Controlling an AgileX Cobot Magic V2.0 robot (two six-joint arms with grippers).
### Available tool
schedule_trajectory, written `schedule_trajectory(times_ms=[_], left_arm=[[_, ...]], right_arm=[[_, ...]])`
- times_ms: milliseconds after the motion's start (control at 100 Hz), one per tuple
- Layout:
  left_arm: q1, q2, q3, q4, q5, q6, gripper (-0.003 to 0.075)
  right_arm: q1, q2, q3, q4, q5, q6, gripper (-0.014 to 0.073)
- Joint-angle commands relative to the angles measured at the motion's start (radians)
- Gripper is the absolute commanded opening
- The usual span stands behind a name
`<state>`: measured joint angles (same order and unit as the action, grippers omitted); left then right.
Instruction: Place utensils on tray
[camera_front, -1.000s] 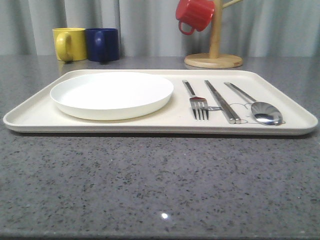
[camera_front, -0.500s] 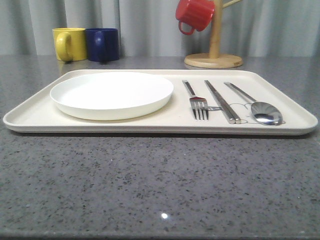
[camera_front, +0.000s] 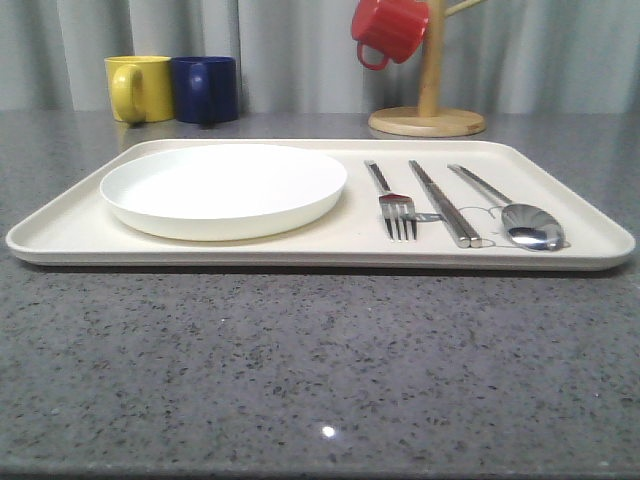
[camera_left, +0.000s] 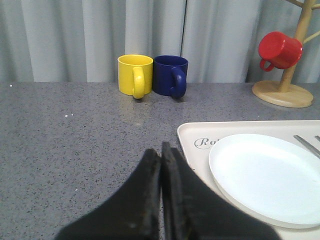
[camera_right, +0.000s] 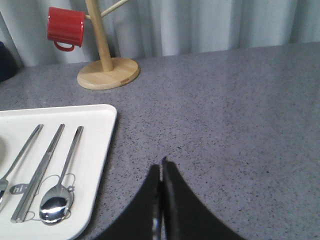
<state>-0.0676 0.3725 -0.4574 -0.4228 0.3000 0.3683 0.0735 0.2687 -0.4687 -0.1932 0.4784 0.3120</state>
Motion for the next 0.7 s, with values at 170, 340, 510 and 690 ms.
schedule_trajectory(times_ms=[170,340,510,690], left_arm=[[0.000,0.005,-0.027,-0.011,-0.077,-0.001,-0.0018],[0.000,0.005,-0.027,-0.011,-0.077,-0.001,-0.0018],[0.000,0.005,-0.027,-0.011,-0.077,-0.001,-0.0018],[0.000,0.005,-0.025,-0.011,-0.077,-0.001,-0.0018]], right_arm=[[-0.060,-0.126,0.135,0.213,-0.250,-0.272,-0.0068],[-0.060,-0.236,0.253,0.213,-0.315,-0.271,-0.0068],[-0.060,-0.301,0.370,0.213,-0.421,-0.268,-0.0068],[-0.061,-0.300,0.465,0.214,-0.564,-0.231,-0.0068]])
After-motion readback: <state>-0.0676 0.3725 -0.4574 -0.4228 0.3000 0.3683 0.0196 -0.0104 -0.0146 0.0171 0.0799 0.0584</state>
